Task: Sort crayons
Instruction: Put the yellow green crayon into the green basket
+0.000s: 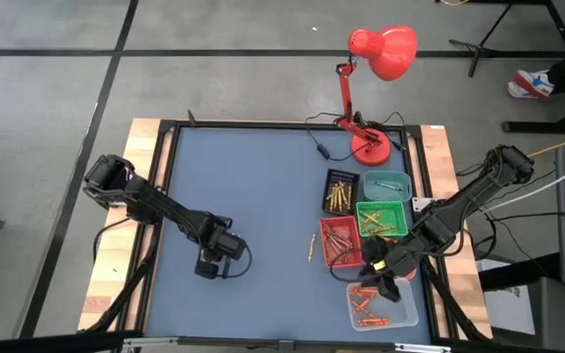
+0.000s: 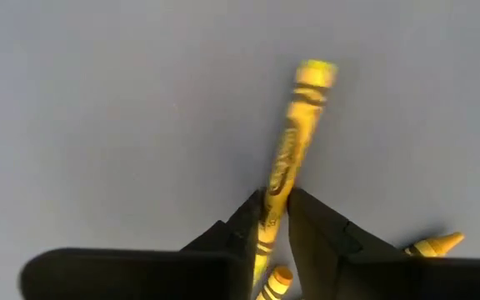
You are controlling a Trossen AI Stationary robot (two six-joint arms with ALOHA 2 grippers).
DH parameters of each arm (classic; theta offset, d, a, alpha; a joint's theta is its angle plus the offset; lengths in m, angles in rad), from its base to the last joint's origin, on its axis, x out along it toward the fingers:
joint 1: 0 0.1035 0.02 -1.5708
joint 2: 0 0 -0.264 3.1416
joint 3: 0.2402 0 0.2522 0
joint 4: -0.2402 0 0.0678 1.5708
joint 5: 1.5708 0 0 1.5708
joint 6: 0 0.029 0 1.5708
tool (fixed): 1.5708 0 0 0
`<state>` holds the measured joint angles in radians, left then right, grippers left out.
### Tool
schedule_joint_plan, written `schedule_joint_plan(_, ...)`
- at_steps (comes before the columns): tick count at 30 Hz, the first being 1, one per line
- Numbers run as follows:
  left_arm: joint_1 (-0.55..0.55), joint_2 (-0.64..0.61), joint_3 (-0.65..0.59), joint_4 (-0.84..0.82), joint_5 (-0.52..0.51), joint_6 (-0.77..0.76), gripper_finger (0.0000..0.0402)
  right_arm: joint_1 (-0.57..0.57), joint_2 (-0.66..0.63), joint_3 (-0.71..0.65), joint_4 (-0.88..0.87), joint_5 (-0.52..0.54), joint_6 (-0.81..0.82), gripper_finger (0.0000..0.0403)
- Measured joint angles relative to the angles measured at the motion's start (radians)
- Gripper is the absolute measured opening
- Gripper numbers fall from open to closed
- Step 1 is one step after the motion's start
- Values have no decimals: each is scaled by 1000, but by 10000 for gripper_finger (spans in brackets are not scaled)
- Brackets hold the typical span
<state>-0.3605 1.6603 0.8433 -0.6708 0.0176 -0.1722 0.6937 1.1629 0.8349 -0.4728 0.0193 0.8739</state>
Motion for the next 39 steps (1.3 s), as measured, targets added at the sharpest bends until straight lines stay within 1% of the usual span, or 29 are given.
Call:
schedule_joint_plan(2, 6, 0, -1, 19, -14, 1, 43, 0, 0, 0, 0, 67, -35, 145)
schedule_joint_plan(4, 14, 1, -1, 44, -26, 1, 31, 0, 0, 0, 0, 158, -51, 145)
schedule_joint_plan(9, 35, 3, -2, 149, -60, 1, 12, 0, 0, 0, 0, 364, -113, 145)
schedule_joint_plan(11, 44, 4, -2, 203, -70, 1, 10, 0, 0, 0, 0, 427, -153, 145)
schedule_joint_plan(15, 61, 10, -3, 355, -96, 0, 9, 0, 0, 0, 2, 516, -206, 145)
schedule_joint_plan(17, 71, 10, -3, 424, -117, 0, 9, 0, 0, 0, 4, 545, -209, 145)
schedule_joint_plan(20, 82, 10, -3, 568, -181, -1, 9, 0, 0, 0, 10, 557, -210, 145)
schedule_joint_plan(22, 89, 10, -3, 695, -216, 0, 9, 0, 0, 0, 12, 561, -210, 145)
schedule_joint_plan(25, 103, 9, -3, 894, -254, 0, 8, 0, 5, 0, 26, 612, -228, 145)
schedule_joint_plan(28, 120, 8, -2, 1082, -252, 0, 8, -1, 23, 0, 74, 676, -296, 145)
schedule_joint_plan(31, 133, 7, -2, 1230, -252, 0, 8, -9, 54, 0, 161, 716, -409, 145)
schedule_joint_plan(35, 139, 7, -2, 1353, -250, 1, 8, -51, 110, 0, 316, 722, -520, 145)
schedule_joint_plan(39, 132, 5, -1, 1396, -247, 49, 8, -119, 159, 0, 470, 723, -591, 145)
